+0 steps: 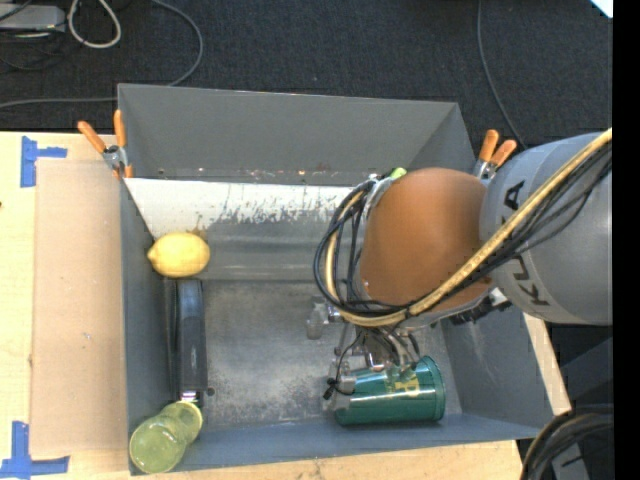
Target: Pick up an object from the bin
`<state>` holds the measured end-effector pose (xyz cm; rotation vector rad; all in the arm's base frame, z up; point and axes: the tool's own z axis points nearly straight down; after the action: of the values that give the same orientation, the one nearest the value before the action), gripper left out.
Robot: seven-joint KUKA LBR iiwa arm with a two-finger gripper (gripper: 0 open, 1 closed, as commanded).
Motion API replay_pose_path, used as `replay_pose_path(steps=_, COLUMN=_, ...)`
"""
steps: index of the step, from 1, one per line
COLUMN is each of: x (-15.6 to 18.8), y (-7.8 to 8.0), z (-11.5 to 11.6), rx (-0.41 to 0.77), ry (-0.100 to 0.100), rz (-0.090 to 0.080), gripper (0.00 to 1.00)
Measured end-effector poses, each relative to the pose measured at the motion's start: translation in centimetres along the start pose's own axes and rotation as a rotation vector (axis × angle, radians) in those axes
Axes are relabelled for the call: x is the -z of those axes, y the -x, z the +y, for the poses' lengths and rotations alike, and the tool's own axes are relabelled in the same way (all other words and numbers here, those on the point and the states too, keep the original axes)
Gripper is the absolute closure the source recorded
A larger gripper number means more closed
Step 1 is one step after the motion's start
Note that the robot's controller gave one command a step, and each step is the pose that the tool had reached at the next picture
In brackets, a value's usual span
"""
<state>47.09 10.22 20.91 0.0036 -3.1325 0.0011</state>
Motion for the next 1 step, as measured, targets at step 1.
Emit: replay_pose_path(steps=1, x=0.23, y=0.15, z=-0.08, rx=-0.005, ry=0.001, rz=-0.005, gripper=0.00)
